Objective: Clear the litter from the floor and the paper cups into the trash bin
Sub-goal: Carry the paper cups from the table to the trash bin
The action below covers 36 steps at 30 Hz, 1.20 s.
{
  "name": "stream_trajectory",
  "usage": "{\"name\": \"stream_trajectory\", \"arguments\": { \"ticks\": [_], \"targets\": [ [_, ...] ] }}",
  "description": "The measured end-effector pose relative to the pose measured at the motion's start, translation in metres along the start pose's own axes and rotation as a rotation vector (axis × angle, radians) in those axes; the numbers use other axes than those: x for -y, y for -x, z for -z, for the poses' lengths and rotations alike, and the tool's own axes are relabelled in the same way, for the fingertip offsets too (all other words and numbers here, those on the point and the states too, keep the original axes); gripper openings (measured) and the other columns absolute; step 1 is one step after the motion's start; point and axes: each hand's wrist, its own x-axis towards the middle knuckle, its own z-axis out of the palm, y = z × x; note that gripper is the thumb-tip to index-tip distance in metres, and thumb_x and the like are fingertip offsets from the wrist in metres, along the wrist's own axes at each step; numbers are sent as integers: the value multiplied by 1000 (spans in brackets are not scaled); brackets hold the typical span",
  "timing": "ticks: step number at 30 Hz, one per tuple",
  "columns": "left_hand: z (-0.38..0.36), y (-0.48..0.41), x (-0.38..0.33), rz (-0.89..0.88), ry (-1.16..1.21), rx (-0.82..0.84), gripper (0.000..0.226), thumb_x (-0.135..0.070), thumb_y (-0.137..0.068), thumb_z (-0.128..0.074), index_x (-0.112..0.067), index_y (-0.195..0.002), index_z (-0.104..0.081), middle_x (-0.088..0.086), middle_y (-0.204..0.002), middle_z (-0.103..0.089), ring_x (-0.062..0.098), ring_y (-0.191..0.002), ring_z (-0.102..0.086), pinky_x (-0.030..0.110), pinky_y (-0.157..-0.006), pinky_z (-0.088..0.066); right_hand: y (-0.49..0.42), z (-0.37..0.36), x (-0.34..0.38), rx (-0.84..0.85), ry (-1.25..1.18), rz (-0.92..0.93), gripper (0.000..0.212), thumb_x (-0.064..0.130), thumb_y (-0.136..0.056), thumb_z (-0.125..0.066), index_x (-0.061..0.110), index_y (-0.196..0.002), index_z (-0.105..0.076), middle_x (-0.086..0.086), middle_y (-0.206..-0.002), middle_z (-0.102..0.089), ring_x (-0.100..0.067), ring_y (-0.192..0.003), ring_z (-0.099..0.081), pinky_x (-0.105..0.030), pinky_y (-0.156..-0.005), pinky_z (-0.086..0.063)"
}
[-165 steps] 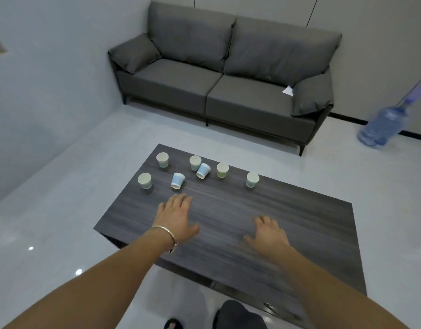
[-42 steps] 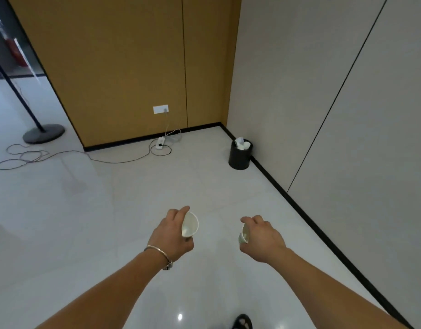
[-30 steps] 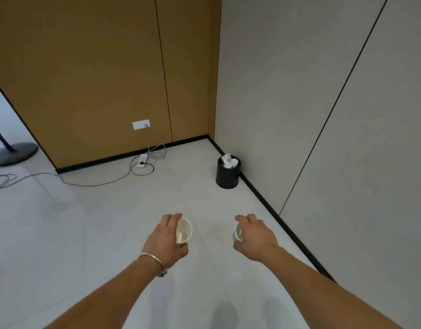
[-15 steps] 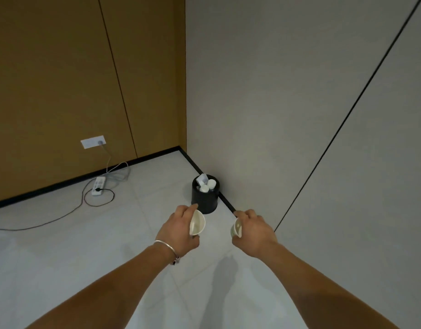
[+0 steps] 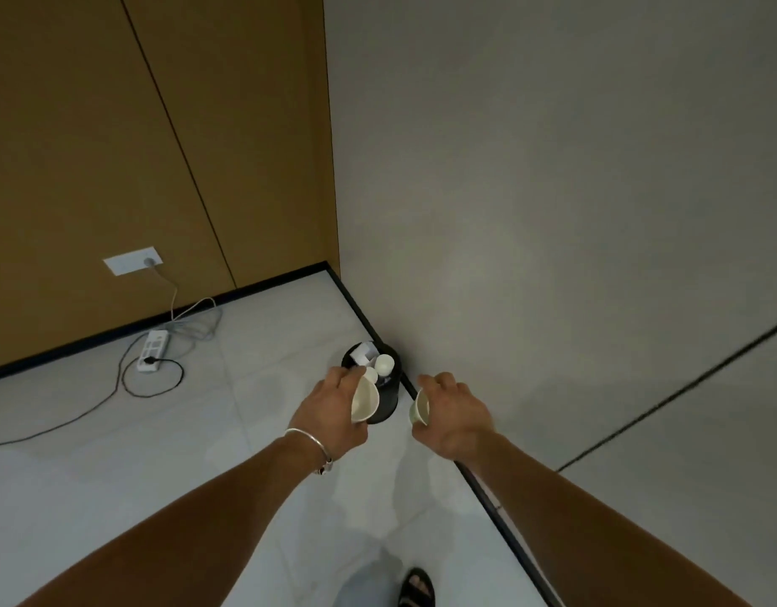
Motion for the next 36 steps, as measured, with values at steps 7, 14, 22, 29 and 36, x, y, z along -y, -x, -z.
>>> {"name": "stream_trajectory", "arguments": {
  "ticks": [7,14,22,29,36],
  "targets": [
    [-22,-107,19,132,81,22,77,-24,-75,-67,-26,-142,-30,-1,-133,-38,23,-110,-50,31,-90,-47,-132,10,-33,111,32,68,73,39,-82,-63,27,-146,-30,-2,-139,-38,-26,-115,-45,-34,-91,-47],
    [-84,-242,93,217,175,82,75,-21,-77,-68,-24,-141,-30,-2,-136,-36,19,-116,-46,25,-93,-48,-291,-40,-46,168,-4,64,73,43,-86,-63,27,-147,-27,1,-141,-36,-20,-119,-44,-30,-93,-47],
    [-244,-378,194,322,182,96,74,-29,-79,-67,-23,-142,-28,0,-134,-39,15,-113,-46,21,-89,-47,-474,-184,-95,207,45,116,71,46,-87,-64,26,-146,-29,-1,-141,-39,-18,-120,-47,-23,-89,-46],
    [-402,-439,247,379,258,94,82,-45,-73,-68,-17,-142,-33,5,-135,-42,24,-119,-45,33,-95,-43,-566,-320,-145,246,95,224,74,41,-86,-68,22,-147,-32,-7,-142,-40,-26,-121,-46,-30,-86,-45],
    [-469,-446,260,420,138,32,79,-30,-64,-81,-16,-133,-46,7,-125,-53,30,-114,-51,44,-95,-44,-589,-378,-163,303,174,323,75,45,-86,-67,22,-147,-31,-7,-142,-39,-26,-121,-47,-27,-82,-46]
  ]
}}
